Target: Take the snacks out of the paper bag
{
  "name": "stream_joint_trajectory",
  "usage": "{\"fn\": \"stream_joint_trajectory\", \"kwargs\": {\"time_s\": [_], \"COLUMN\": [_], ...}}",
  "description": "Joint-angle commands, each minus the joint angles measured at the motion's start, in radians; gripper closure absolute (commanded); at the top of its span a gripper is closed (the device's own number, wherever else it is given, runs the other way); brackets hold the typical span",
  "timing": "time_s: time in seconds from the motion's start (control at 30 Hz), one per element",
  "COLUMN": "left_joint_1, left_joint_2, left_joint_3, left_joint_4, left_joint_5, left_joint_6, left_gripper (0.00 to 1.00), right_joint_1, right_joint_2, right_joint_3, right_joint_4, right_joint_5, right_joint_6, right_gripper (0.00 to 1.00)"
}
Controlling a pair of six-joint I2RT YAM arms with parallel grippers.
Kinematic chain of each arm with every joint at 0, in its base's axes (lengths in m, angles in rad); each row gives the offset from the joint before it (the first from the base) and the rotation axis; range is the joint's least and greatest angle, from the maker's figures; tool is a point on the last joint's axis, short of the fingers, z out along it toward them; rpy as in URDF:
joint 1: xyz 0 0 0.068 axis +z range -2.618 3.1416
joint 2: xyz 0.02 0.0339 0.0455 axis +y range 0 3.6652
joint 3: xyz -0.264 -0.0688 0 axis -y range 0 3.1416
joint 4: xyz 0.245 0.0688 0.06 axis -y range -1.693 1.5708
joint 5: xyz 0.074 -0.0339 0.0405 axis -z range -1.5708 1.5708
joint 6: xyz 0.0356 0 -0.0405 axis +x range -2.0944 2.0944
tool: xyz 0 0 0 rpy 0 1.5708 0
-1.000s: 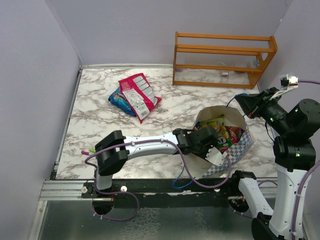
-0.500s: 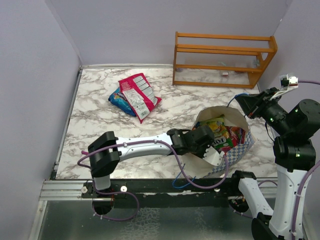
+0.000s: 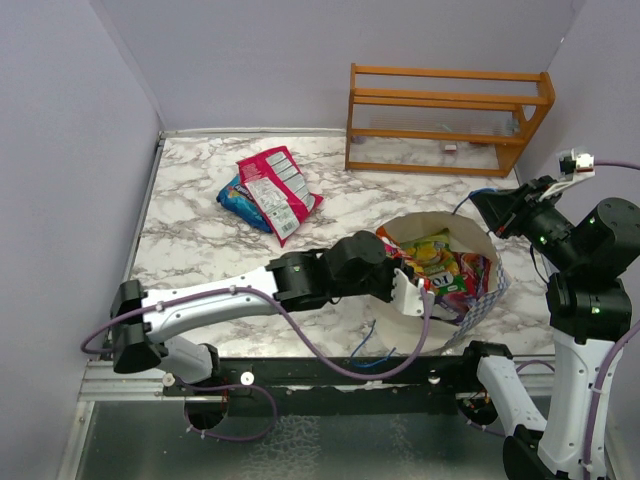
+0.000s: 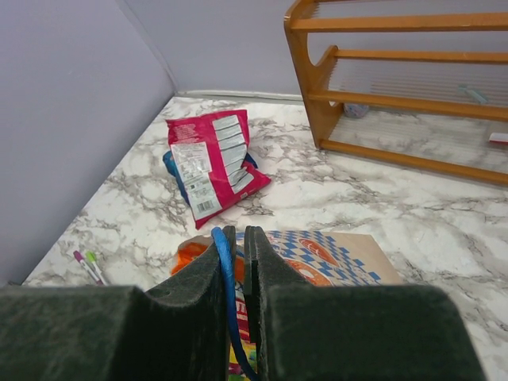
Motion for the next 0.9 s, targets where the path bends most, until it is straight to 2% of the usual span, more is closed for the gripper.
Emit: {"fn": "stream_joint_trajectory", "kwargs": {"time_s": [0.0, 0.2, 0.37, 0.47, 0.57, 0.73, 0.87], "left_joint_1": [0.002, 0.002, 0.002, 0.002, 0.002, 0.002, 0.002], "left_joint_2": [-0.174, -0.378, -0.531, -0.609, -0.658, -0.734, -0.787], "left_joint_3": [0.020, 0.030, -0.002, -0.071, -0.154, -0.310, -0.449], "left_joint_4": [0.158, 0.203, 0.240, 0.256, 0.236, 0.208, 0.146], "left_joint_5": [0.025, 0.039, -0.080, -0.187, -0.326, -0.734, -0.942], "left_joint_6": [-0.094, -0.185, -0.260, -0.303, -0.351, -0.500, -0.587], "left_gripper": [1.00, 1.00, 1.00, 1.00, 1.00, 1.00, 1.00], "right_joint_1": [0.008, 0.008, 0.008, 0.008, 0.008, 0.008, 0.008], "right_joint_2": [-0.009, -0.005, -0.004, -0.004, -0.004, -0.006, -0.006], "right_joint_3": [0.034, 0.033, 0.027, 0.027, 0.026, 0.022, 0.011], "right_joint_4": [-0.001, -0.001, 0.003, 0.004, 0.001, -0.002, 0.004], "right_joint_5": [0.007, 0.010, 0.010, 0.008, 0.006, 0.008, 0.004], "right_joint_6": [-0.010, -0.015, -0.017, -0.016, -0.020, -0.021, -0.020], "right_gripper": [0.89, 0.89, 0.89, 0.89, 0.89, 0.89, 0.89]}}
